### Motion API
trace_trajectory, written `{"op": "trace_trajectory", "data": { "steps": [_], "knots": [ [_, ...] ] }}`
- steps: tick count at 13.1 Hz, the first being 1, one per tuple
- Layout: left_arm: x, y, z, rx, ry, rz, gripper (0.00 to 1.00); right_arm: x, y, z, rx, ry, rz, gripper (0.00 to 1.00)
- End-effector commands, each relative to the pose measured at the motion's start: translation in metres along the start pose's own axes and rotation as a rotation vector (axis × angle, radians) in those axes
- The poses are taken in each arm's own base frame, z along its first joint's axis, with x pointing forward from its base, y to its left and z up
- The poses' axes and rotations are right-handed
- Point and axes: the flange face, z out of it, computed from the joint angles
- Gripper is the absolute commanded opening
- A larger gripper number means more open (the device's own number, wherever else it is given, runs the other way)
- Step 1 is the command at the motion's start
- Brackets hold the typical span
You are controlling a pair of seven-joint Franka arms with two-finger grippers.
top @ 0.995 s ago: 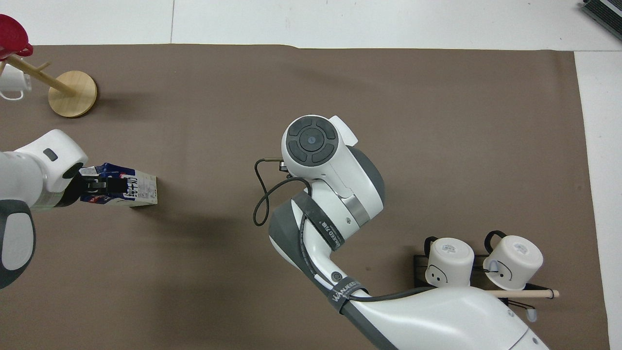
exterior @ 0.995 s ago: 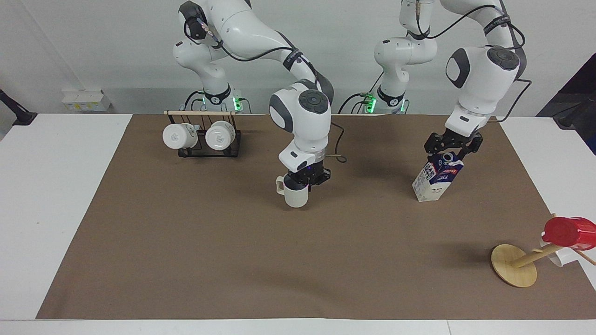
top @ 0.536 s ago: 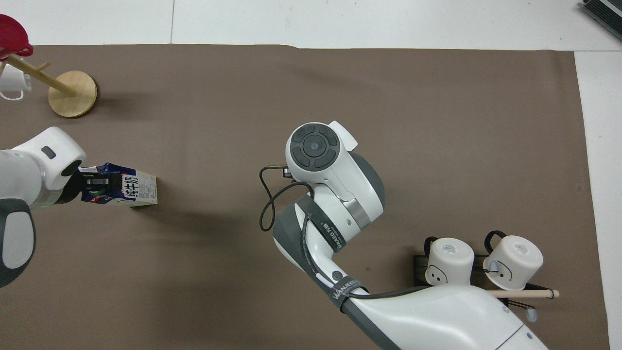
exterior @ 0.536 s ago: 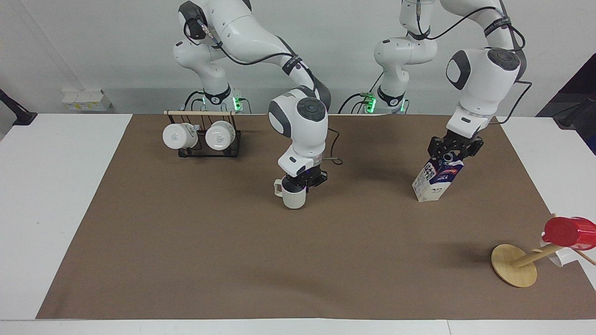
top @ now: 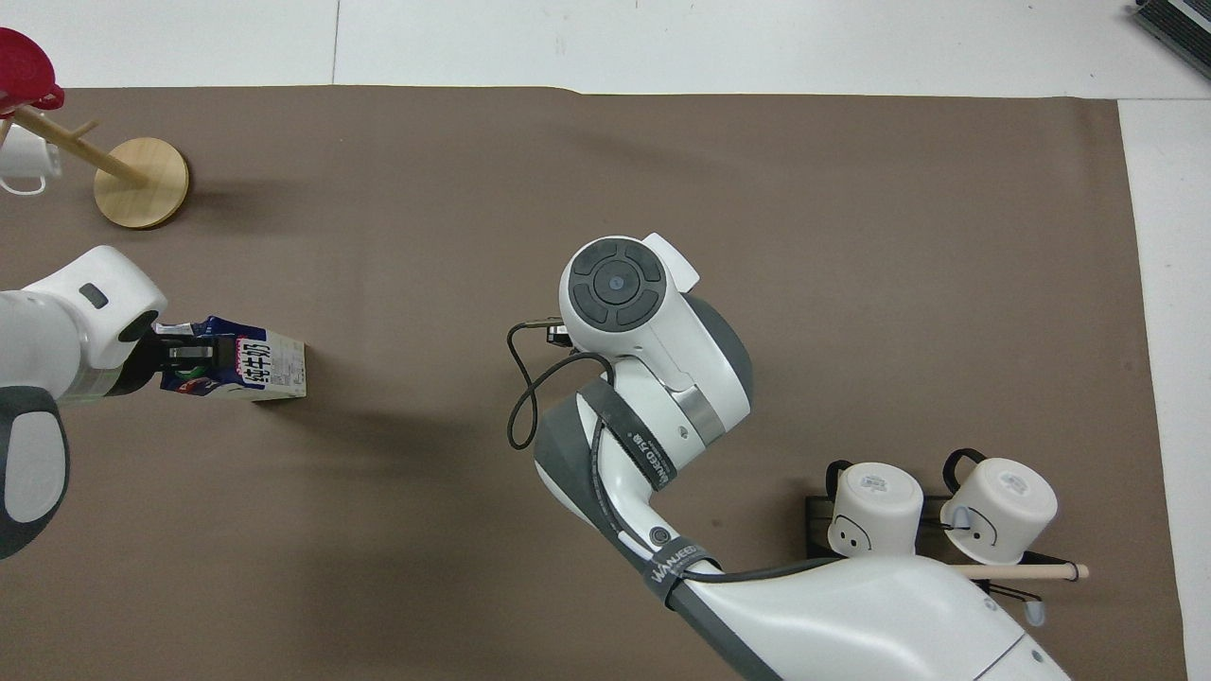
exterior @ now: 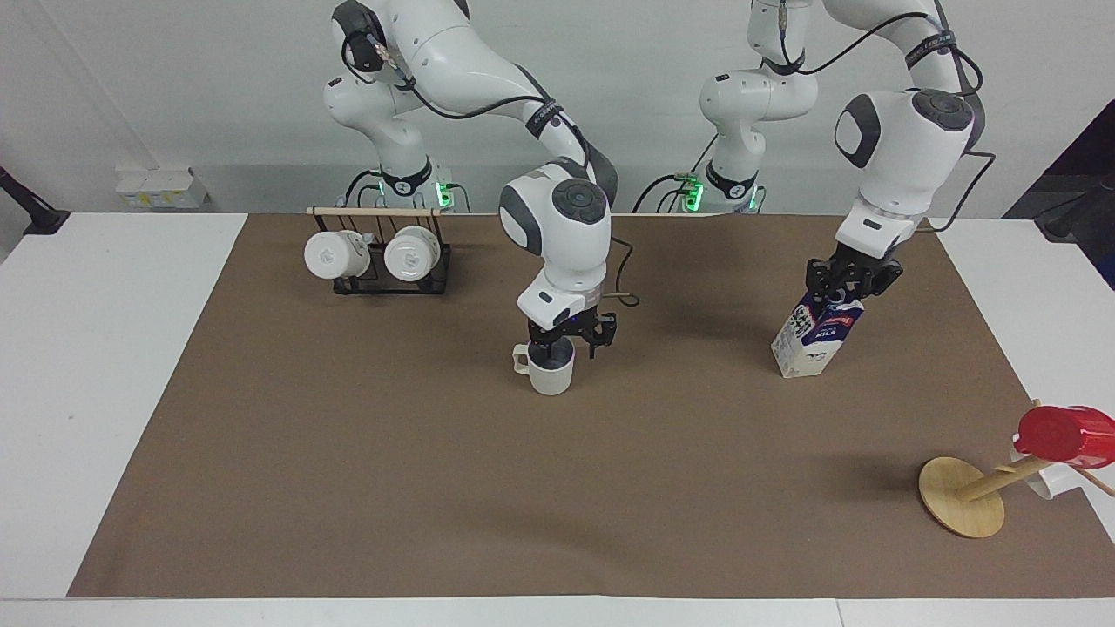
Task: Place cup and milk on table
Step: 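Lower the mug onto the table center while the left gripper lifts the carton, then withdraw the right gripper while the left gripper carries the carton toward the mug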
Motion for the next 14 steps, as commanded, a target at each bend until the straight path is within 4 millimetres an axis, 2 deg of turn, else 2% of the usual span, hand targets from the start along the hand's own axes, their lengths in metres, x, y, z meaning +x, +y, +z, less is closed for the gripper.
{"op": "trace_trajectory", "data": {
  "steps": [1,3,4,7,8,10,12,14],
  "knots": [
    [0.008,-0.001,-0.008,0.011,0.011,-0.042,0.51,0.013,0.037,-0.056,0.042,0.044,0.06,0.92],
    [0.014,0.011,-0.021,0.006,0.003,-0.084,0.5,0.028,0.084,-0.097,0.042,0.066,0.121,1.0],
    [0.017,0.031,-0.021,-0.001,0.004,-0.107,0.5,0.036,0.109,-0.113,0.039,0.074,0.151,1.0],
    [0.021,0.116,-0.036,-0.036,0.032,-0.155,0.5,0.051,0.188,-0.158,0.025,0.094,0.223,1.0],
    [0.022,0.135,-0.038,-0.048,0.042,-0.177,0.5,0.053,0.216,-0.173,0.02,0.101,0.226,1.0],
    [0.015,0.189,-0.04,-0.072,0.043,-0.175,0.5,0.051,0.273,-0.197,0.001,0.076,0.209,1.0],
    [0.012,0.22,-0.036,-0.086,0.041,-0.158,0.5,0.042,0.318,-0.215,-0.001,0.039,0.205,1.0],
    [0.016,0.247,-0.034,-0.099,0.039,-0.151,0.5,0.033,0.352,-0.226,-0.014,0.002,0.19,1.0]
  ]
}}
